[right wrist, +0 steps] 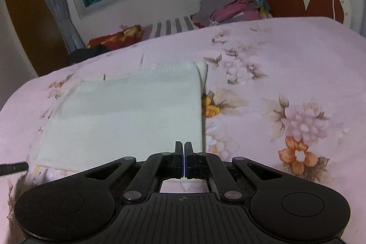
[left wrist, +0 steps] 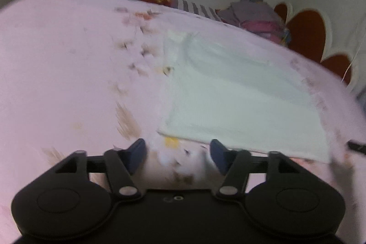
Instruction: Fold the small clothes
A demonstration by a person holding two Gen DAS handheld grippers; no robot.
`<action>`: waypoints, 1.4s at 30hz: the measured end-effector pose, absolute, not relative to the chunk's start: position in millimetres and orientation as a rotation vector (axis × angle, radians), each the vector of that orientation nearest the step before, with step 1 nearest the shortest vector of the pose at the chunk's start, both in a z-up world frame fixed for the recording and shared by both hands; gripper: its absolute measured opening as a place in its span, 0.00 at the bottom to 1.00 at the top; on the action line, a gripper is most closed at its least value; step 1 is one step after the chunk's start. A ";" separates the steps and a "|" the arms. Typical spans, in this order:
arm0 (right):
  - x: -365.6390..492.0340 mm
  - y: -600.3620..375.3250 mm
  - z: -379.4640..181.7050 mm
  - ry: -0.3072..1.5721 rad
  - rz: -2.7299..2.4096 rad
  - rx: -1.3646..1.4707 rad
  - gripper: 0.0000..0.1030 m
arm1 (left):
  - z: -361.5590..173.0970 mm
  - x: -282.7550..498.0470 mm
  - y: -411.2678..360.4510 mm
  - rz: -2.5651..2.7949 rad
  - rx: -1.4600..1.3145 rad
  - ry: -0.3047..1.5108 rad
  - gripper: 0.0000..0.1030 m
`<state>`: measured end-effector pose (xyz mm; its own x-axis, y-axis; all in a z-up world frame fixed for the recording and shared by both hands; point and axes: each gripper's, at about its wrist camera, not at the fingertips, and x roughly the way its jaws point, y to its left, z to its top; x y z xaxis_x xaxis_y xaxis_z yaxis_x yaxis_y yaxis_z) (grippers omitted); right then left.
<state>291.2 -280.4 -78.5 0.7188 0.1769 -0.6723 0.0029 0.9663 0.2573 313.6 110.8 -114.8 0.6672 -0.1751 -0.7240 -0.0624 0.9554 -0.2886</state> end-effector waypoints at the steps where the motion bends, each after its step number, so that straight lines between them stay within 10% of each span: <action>1: 291.6 -279.6 -80.4 0.770 0.097 0.261 0.00 | -120.3 312.0 112.4 -0.073 -0.356 0.841 0.55; 31: 355.8 -243.8 -96.6 0.824 0.174 0.400 0.00 | -176.6 368.5 121.3 -0.002 -0.947 0.671 0.41; 37: 401.2 -213.8 -101.9 0.831 0.221 0.389 0.00 | -187.8 382.8 128.4 0.028 -0.994 0.671 0.10; 42: 427.6 -193.7 -106.4 0.848 0.271 0.380 0.00 | -184.2 381.2 133.4 -0.017 -0.996 0.652 0.09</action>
